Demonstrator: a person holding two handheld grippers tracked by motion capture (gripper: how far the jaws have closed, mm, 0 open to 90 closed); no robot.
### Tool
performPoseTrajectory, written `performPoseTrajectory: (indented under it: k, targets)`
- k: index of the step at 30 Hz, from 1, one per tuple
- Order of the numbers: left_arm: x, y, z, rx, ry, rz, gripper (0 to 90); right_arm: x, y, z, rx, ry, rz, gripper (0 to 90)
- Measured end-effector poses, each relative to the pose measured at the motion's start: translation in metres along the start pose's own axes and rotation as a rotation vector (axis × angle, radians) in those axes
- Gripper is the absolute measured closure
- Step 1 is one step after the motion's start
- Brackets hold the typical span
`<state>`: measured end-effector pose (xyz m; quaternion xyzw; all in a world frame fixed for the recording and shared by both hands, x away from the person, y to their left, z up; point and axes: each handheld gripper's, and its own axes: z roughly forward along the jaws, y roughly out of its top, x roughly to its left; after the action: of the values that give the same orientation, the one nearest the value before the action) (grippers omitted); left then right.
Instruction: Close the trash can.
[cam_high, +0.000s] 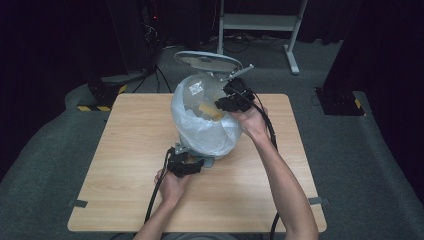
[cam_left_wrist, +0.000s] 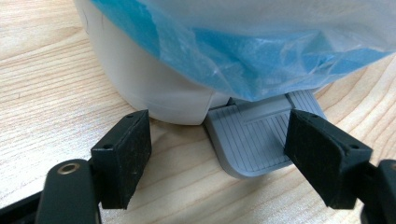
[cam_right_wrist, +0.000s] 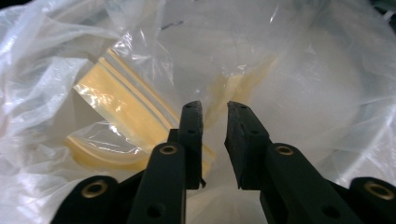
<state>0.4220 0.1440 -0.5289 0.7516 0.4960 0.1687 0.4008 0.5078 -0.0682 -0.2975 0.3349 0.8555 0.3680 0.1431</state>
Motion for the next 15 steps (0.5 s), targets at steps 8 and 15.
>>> performPoseTrajectory:
  k: [8,15]
  targets:
    - [0.0,0.0,0.0,0.001,0.0,0.0,22.8,0.007,0.003,-0.007,-0.049,0.019,-0.007,70.5]
    - [0.0,0.0,0.0,0.0,0.001,-0.001,23.1,0.012,0.008,0.015,0.053,0.026,-0.002,71.5]
